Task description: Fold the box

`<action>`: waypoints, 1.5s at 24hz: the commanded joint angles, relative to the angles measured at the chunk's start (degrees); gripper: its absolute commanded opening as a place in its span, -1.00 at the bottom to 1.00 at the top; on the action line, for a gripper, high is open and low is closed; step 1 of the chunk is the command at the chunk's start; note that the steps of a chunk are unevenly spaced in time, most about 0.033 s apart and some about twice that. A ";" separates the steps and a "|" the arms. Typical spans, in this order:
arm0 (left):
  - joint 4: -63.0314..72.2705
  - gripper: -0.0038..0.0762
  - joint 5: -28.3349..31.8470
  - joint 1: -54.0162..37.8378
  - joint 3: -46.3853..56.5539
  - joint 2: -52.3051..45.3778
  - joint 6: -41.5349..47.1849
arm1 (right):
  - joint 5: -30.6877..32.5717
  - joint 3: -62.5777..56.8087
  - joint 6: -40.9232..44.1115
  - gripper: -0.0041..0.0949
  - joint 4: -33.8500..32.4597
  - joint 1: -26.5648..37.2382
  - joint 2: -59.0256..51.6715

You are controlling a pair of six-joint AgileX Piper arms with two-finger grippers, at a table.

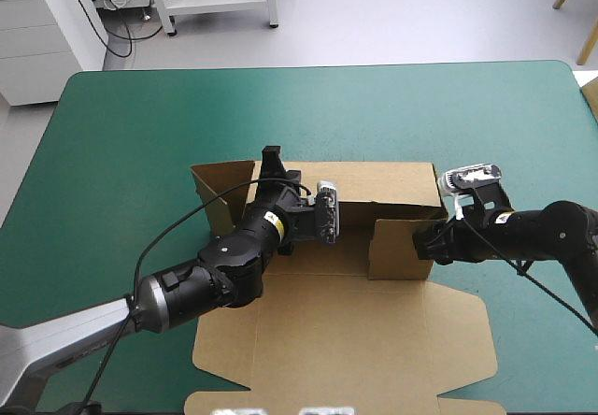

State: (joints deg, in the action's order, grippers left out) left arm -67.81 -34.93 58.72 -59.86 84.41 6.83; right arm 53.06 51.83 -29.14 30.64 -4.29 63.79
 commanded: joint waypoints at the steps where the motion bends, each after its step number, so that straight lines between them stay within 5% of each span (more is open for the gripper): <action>1: 6.68 -0.92 6.02 0.80 0.50 -0.36 0.81 | -3.56 1.53 -0.43 0.06 3.82 -0.54 -1.67; 10: 6.72 -0.92 7.35 0.80 0.50 -0.36 1.03 | -15.85 1.53 11.48 0.06 -6.24 -7.72 -1.82; 16: 6.72 -0.92 7.46 0.80 0.50 -0.36 1.13 | -16.27 1.53 21.08 0.06 -15.74 -8.16 -1.82; 20: 6.72 -0.92 7.56 0.80 0.50 -0.36 1.13 | -16.93 1.40 23.23 0.06 -16.48 -8.25 -1.82; 26: 6.72 -0.92 8.05 0.80 0.50 -0.36 1.13 | -16.23 1.29 24.78 -0.33 -18.13 -12.86 -1.72; 30: 6.82 -0.92 8.05 0.80 0.50 -0.36 1.24 | -14.67 1.29 33.64 -0.97 -25.15 -15.60 -0.15; 36: 6.72 -0.92 8.05 0.80 0.50 -0.36 1.12 | -14.95 1.29 35.05 -0.96 -25.30 -15.60 -0.06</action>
State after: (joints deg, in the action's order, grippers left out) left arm -67.58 -33.12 58.52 -59.48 84.20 6.83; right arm 39.46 51.97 5.37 3.64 -19.74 63.76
